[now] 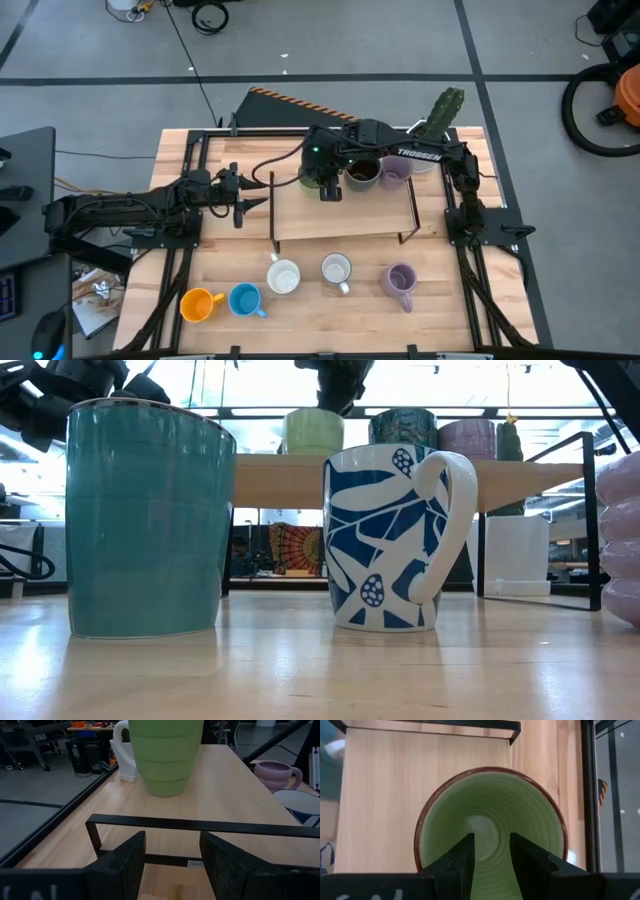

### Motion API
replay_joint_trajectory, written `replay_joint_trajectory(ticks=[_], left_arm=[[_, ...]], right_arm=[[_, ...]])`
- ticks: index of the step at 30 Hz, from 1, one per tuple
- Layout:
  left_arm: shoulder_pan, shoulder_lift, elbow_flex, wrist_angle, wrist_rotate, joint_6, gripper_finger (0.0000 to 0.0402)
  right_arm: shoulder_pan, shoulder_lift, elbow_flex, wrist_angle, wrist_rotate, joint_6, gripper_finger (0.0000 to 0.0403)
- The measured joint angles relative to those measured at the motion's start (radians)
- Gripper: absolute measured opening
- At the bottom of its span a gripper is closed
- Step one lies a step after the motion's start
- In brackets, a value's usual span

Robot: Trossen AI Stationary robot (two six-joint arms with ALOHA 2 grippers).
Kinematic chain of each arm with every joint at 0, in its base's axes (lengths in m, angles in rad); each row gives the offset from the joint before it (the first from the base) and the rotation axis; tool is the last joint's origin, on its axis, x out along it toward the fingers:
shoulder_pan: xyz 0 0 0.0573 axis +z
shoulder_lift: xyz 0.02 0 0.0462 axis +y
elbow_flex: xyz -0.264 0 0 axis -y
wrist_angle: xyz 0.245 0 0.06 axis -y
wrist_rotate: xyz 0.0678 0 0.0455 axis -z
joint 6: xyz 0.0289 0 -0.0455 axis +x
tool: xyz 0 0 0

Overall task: Place coffee mugs
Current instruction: Adjust the light green mug on the shelf

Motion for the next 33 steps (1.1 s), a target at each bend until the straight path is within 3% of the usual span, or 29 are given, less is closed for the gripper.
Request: replay_joint_trajectory(ticks=[9, 33], left_arm=[[0.0, 0.0, 0.0, 0.0, 0.0, 0.001, 0.0194], [0.0, 0.0, 0.0, 0.026, 0.0, 0.003, 0.0194]], right_arm=[[-0.004, 0.0, 0.0, -0.025, -0.048, 0.02, 0.013], [-0.001, 0.0, 0.0, -0.014, -0.048, 0.049, 0.013]])
